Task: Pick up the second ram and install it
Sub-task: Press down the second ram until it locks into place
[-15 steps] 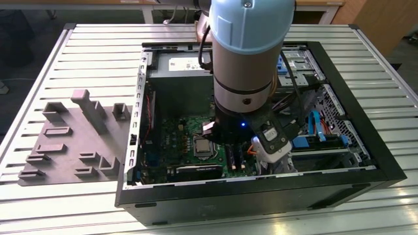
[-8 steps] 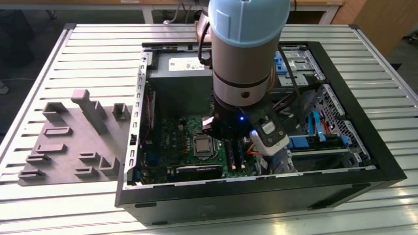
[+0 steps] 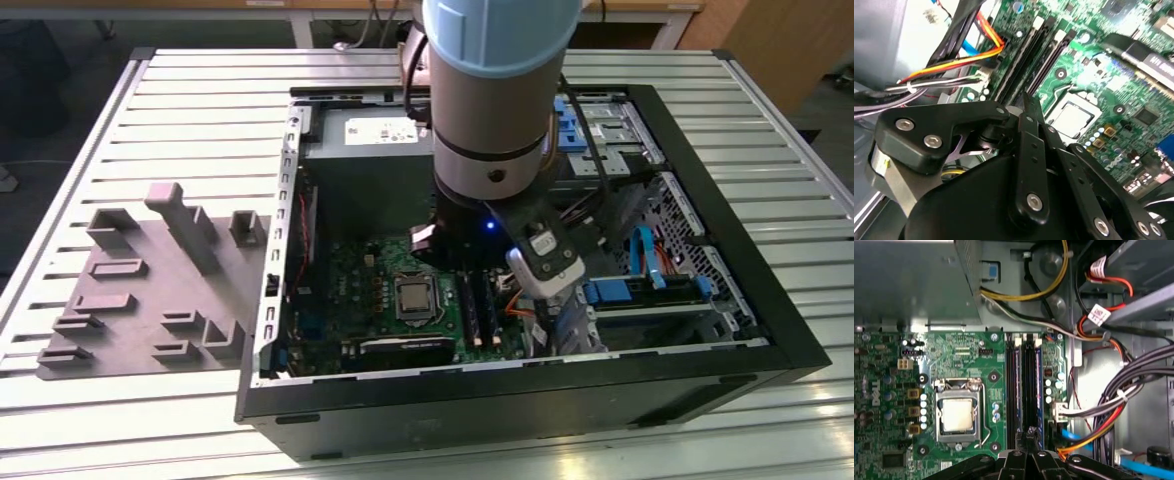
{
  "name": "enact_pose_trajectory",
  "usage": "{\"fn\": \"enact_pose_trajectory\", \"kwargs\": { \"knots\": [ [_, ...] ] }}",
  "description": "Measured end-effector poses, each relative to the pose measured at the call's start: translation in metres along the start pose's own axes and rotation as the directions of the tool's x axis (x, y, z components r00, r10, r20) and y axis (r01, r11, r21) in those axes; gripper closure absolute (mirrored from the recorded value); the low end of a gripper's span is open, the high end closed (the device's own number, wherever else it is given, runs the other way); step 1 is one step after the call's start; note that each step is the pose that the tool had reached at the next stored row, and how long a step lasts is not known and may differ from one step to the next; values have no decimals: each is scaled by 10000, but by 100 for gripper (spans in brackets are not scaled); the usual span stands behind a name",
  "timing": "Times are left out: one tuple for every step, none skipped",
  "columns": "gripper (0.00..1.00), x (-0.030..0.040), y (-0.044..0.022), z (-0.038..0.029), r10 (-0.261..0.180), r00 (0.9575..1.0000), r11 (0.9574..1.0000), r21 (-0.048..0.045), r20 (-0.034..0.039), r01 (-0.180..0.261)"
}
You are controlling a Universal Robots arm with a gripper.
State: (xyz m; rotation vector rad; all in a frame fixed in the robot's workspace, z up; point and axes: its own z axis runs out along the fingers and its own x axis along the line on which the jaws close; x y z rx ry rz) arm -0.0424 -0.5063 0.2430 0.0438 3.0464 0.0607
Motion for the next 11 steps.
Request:
{"fn": "enact_pose_trajectory", "kwargs": {
  "knots": [
    [89,1,17,0,0,10000,10000,1,0,0],
    [89,1,33,1,0,10000,10000,0,0,0],
    [89,1,47,2,0,10000,10000,0,0,0],
    [89,2,58,3,0,10000,10000,-1,0,0],
    [89,1,61,3,-1,10000,10000,-1,0,1],
    [89,1,61,3,-1,10000,10000,-1,0,1],
    [89,1,61,3,-1,10000,10000,0,0,1],
    [89,2,61,2,0,10000,10000,0,0,0],
    [89,2,62,2,0,10000,10000,1,0,0],
    [89,2,62,2,0,10000,10000,0,0,0],
    [89,2,62,2,0,10000,10000,0,0,0]
  ]
}}
